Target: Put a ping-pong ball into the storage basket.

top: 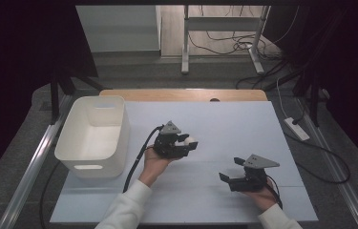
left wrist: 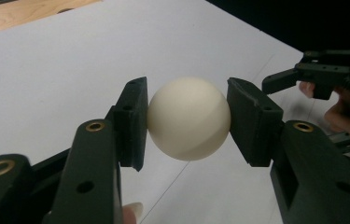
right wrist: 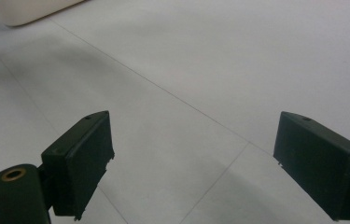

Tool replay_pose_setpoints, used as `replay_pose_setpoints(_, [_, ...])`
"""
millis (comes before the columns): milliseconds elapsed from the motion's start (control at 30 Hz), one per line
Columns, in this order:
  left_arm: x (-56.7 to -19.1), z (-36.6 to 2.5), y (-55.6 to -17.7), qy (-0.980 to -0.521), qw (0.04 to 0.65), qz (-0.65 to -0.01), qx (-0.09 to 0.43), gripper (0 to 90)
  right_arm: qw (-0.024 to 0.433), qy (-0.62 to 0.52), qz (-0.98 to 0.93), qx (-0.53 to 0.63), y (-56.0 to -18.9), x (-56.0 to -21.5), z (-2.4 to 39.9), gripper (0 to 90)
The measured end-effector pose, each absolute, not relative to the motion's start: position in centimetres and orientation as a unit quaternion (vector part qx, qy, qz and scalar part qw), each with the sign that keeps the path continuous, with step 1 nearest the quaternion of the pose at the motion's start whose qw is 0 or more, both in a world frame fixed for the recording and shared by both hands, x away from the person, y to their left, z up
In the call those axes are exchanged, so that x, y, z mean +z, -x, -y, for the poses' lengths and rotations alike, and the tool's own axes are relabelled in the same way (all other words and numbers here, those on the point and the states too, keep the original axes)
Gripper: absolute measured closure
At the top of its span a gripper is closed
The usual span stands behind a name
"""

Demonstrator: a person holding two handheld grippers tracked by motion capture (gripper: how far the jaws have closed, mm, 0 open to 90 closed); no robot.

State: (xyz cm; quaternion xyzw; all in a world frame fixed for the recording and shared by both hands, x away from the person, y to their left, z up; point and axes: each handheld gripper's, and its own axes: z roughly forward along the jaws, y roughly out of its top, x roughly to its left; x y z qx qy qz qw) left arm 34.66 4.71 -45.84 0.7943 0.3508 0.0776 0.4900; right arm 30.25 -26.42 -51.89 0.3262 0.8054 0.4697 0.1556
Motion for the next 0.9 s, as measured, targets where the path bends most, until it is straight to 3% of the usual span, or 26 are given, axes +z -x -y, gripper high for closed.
replay_pose_setpoints(900, [-43.7, -6.1, -33.8, -0.784, 0.507, -0.345, 0.101, 50.8, 0.157, -0.328, -0.804, 0.47, -30.3, -51.9, 26.5, 11.8])
